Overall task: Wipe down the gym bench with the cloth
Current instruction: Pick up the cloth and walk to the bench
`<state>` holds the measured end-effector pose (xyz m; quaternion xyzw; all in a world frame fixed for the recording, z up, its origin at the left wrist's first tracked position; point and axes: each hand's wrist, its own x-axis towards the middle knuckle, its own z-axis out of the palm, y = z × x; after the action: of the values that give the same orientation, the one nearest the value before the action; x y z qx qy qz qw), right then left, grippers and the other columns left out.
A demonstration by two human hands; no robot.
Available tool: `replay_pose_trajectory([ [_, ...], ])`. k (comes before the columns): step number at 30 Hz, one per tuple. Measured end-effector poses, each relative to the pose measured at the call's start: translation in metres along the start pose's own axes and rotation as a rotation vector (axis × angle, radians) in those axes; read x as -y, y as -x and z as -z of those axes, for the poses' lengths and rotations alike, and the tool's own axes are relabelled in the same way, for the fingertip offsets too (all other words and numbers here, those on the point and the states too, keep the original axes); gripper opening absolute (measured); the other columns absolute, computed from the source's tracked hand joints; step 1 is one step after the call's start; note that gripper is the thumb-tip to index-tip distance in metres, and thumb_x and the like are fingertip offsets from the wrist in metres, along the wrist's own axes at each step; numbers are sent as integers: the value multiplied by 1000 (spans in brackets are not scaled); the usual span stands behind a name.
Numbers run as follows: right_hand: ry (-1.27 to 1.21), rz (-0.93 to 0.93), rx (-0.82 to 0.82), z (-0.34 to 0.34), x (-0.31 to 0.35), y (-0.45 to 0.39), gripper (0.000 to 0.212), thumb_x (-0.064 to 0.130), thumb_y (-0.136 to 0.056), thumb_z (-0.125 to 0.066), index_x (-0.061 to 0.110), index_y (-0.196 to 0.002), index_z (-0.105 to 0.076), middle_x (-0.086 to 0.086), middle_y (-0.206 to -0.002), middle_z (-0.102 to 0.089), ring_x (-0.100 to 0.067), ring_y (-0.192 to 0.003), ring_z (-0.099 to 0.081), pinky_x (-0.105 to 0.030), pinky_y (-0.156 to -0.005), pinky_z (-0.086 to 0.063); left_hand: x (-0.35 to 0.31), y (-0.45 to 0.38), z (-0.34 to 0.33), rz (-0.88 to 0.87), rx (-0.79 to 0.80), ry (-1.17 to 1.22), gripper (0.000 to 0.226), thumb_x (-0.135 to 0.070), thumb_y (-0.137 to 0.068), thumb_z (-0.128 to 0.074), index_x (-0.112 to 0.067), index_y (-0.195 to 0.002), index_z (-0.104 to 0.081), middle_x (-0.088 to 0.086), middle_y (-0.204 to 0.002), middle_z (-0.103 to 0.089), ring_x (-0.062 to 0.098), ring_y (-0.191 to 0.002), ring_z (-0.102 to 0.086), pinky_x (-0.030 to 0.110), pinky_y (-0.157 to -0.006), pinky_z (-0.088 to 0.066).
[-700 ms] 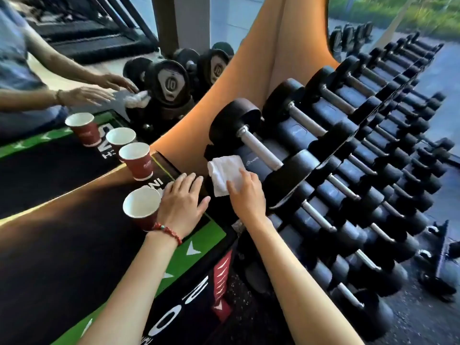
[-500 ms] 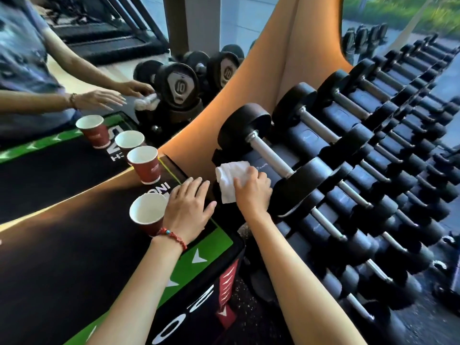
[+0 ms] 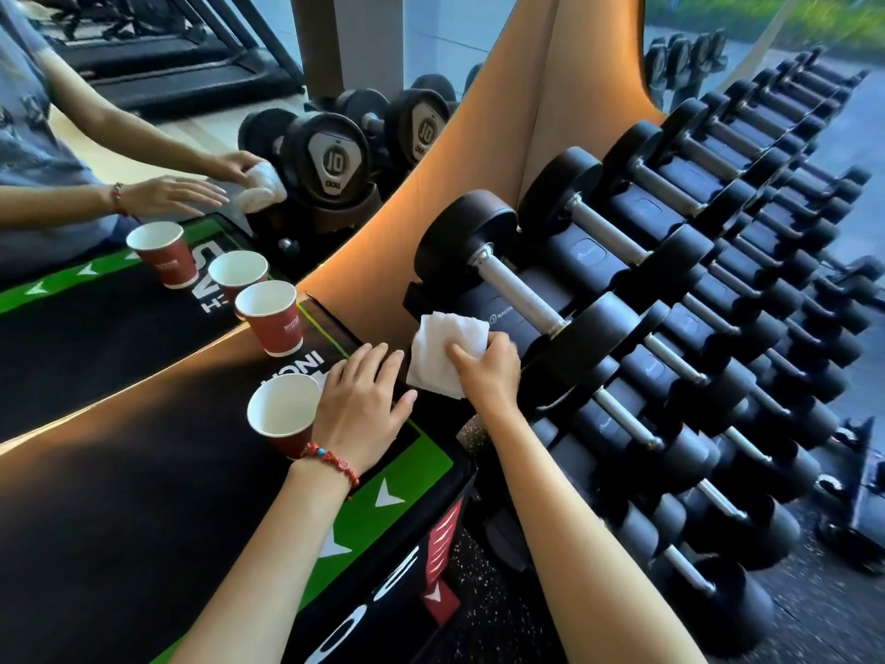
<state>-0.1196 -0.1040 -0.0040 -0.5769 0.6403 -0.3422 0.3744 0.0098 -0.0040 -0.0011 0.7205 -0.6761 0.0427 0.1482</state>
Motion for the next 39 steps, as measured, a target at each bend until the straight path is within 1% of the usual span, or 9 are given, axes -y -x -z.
replay_pose_trajectory([
  [7, -214, 80, -69, 15, -6, 45, 31, 18, -82, -63, 16, -104, -41, 14, -78, -50, -5, -71, -51, -16, -55, -36, 4, 11, 8, -33, 5, 45, 58, -41, -86, -35, 0, -117, -62, 21, -117, -63, 37, -111, -58, 50, -90, -47],
  [9, -258, 67, -93, 25, -13, 60, 33, 15, -82, -63, 19, -105, -41, 16, -80, -50, 1, -70, -51, -11, -54, -38, 4, 15, 8, -54, 4, 63, 58, -41, -86, -35, 0, -118, -61, 21, -118, -62, 37, -112, -57, 51, -90, -46],
  [12, -355, 57, -113, 46, -29, 84, 34, 8, -81, -63, 13, -111, -47, 10, -90, -56, 0, -78, -55, -3, -62, -42, -6, 20, 7, -98, 5, 87, 58, -40, -86, -36, 0, -118, -61, 21, -118, -62, 37, -112, -57, 51, -90, -46],
  [15, -438, 19, -147, 75, -48, 109, 31, 8, -81, -65, 11, -110, -53, 1, -95, -61, -8, -83, -58, -8, -65, -46, -23, 26, 4, -183, 0, 103, 56, -39, -86, -38, 1, -117, -61, 22, -116, -63, 38, -110, -58, 50, -89, -46],
  [20, -584, -88, -244, 124, -91, 147, 30, 17, -79, -72, 19, -105, -57, 0, -99, -65, -14, -90, -63, -27, -77, -53, -65, 46, -7, -320, 5, 152, 54, -38, -86, -40, 1, -115, -62, 20, -115, -63, 37, -108, -59, 49, -89, -47],
  [23, -641, -170, -312, 154, -123, 176, 36, 21, -73, -77, 25, -103, -57, -1, -103, -66, -18, -95, -64, -33, -81, -54, -102, 60, -13, -417, 25, 168, 53, -38, -84, -41, 1, -113, -63, 19, -113, -64, 36, -106, -61, 47, -87, -48],
  [27, -646, -248, -462, 199, -170, 233, 43, 15, -72, -78, 25, -107, -55, 3, -102, -64, -14, -92, -63, -32, -79, -53, -164, 90, -23, -564, 64, 195, 53, -38, -83, -41, 1, -111, -65, 19, -111, -65, 35, -104, -62, 46, -85, -50],
  [32, -575, -300, -708, 260, -232, 332, 57, 12, -72, -78, 16, -120, -49, 8, -105, -57, -2, -90, -57, -17, -77, -49, -254, 159, -36, -782, 145, 226, 54, -38, -83, -41, 0, -111, -65, 20, -110, -65, 35, -102, -63, 47, -84, -51],
  [39, -572, -436, -972, 320, -306, 484, 62, 13, -71, -78, 20, -122, -43, -4, -118, -55, -18, -104, -57, -35, -90, -50, -370, 278, -46, -1078, 250, 275, 54, -39, -82, -41, -1, -110, -66, 19, -110, -66, 35, -101, -64, 44, -83, -51],
])
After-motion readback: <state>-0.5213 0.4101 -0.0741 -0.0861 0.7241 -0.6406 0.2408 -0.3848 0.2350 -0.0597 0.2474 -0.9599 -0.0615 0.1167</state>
